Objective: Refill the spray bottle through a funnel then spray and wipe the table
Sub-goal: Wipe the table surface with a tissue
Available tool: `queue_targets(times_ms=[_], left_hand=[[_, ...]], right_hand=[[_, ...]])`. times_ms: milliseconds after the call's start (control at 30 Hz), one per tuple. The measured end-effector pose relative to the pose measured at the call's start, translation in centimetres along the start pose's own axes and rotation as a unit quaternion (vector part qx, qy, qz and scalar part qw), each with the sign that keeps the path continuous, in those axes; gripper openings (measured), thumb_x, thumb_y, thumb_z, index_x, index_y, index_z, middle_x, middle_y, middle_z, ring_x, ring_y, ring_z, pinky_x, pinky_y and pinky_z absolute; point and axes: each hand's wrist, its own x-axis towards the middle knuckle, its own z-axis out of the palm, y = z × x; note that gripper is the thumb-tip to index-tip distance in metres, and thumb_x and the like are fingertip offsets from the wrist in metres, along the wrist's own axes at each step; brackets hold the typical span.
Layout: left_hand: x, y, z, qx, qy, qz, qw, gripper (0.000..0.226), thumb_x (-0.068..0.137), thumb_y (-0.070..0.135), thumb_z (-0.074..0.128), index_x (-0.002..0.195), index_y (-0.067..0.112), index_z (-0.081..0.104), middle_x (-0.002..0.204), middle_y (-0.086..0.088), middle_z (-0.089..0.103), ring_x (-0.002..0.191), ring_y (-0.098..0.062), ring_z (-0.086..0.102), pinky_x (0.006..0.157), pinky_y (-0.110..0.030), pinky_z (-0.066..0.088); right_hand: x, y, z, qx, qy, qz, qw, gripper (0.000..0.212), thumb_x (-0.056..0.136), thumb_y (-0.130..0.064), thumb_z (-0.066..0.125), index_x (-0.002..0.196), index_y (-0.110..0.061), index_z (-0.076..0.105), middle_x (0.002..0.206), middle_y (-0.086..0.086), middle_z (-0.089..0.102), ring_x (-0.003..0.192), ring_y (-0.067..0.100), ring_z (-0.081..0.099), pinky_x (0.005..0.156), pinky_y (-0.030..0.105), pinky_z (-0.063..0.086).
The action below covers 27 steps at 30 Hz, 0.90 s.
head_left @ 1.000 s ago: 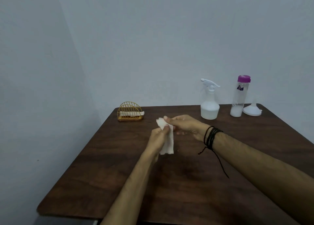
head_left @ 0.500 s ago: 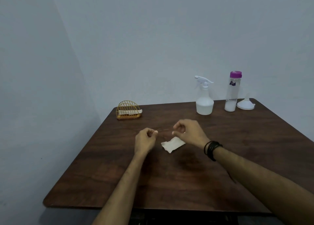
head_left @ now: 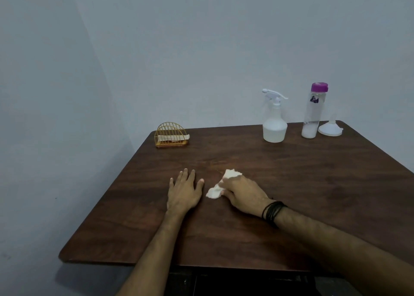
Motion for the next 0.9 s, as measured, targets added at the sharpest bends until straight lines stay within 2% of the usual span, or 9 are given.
queue_targets(times_ms=[133,233,267,367,500,567,733,833,900], left_hand=[[0.1,-0.2,0.2,0.001,0.007,0.005,1.0,0.065,0.102,0.056,0.025,0.158,0.022,0.021,0.167,-0.004,0.013,0.154,-0.02,0.008,0.124,-0.047,0.004],[0.2,-0.2,0.2,0.002,0.009,0.007,1.0,0.065,0.102,0.056,0.025,0.157,0.022,0.022,0.166,-0.004,0.014,0.154,-0.019,0.008,0.124,-0.046,0.004],[0.2,-0.2,0.2,0.0,0.01,0.007,1.0,0.065,0.102,0.056,0.025,0.157,0.022,0.022,0.166,-0.004,0.014,0.154,-0.019,0.008,0.124,-0.046,0.004],[0.1,-0.2,0.1,-0.002,0.013,0.004,1.0,0.065,0.102,0.056,0.025,0.157,0.022,0.022,0.166,-0.004,0.014,0.154,-0.019,0.009,0.124,-0.046,0.005],[-0.1,-0.1,0.3,0.003,0.013,0.002,1.0,0.065,0.102,0.056,0.024,0.157,0.022,0.021,0.166,-0.004,0.014,0.154,-0.019,0.009,0.124,-0.046,0.004],[0.0,0.0,0.5,0.006,0.012,0.002,1.0,0.065,0.102,0.055,0.024,0.157,0.022,0.021,0.166,-0.004,0.014,0.154,-0.019,0.008,0.124,-0.046,0.004],[0.1,-0.1,0.5,0.009,0.015,0.006,1.0,0.064,0.103,0.054,0.023,0.158,0.021,0.02,0.166,-0.005,0.014,0.154,-0.019,0.008,0.124,-0.047,0.004],[0.0,0.0,0.5,0.011,0.015,0.007,1.0,0.064,0.103,0.054,0.022,0.158,0.021,0.019,0.167,-0.005,0.013,0.154,-0.019,0.007,0.125,-0.046,0.004],[-0.2,0.0,0.4,0.011,0.014,0.007,1.0,0.063,0.103,0.053,0.02,0.158,0.022,0.018,0.167,-0.004,0.012,0.154,-0.019,0.006,0.125,-0.046,0.004]], right_hand=[[1.2,0.2,-1.7,0.157,-0.02,0.017,0.987,0.014,0.097,-0.022,0.064,0.104,-0.023,0.077,0.103,-0.003,0.075,0.094,0.011,0.068,0.084,0.032,0.057],[2.7,1.3,-2.9,0.447,0.043,0.185,0.874,0.008,0.093,-0.013,0.07,0.096,-0.02,0.074,0.109,0.007,0.075,0.095,0.016,0.071,0.072,0.027,0.059],[3.0,2.1,-3.0,0.461,0.089,0.207,0.858,0.011,0.091,-0.01,0.072,0.093,-0.021,0.073,0.109,0.009,0.075,0.095,0.017,0.072,0.074,0.03,0.061],[3.1,4.7,-2.0,0.204,0.155,0.177,0.95,0.019,0.09,-0.008,0.071,0.096,-0.024,0.078,0.101,0.001,0.078,0.09,0.013,0.07,0.083,0.026,0.057],[0.8,2.8,-0.5,-0.027,0.029,0.04,0.998,0.037,0.098,-0.042,0.055,0.124,-0.018,0.067,0.124,0.004,0.068,0.116,0.022,0.062,0.095,0.033,0.052],[0.0,1.5,-0.8,-0.058,0.027,-0.002,0.998,0.041,0.1,-0.049,0.049,0.118,-0.015,0.066,0.122,0.003,0.068,0.114,0.021,0.059,0.09,0.029,0.047],[-0.2,-1.5,-0.5,-0.003,0.028,-0.077,0.997,0.021,0.096,-0.009,0.058,0.105,-0.015,0.075,0.112,0.001,0.074,0.103,0.018,0.063,0.087,0.017,0.039],[2.9,1.0,-0.3,-0.011,0.005,-0.037,0.999,0.044,0.088,0.0,0.059,0.123,-0.024,0.071,0.13,-0.008,0.069,0.122,0.014,0.06,0.103,0.025,0.045],[5.0,3.0,-0.7,-0.057,0.016,0.019,0.998,0.05,0.09,0.002,0.053,0.134,-0.02,0.062,0.138,0.0,0.063,0.127,0.021,0.058,0.105,0.032,0.046]])
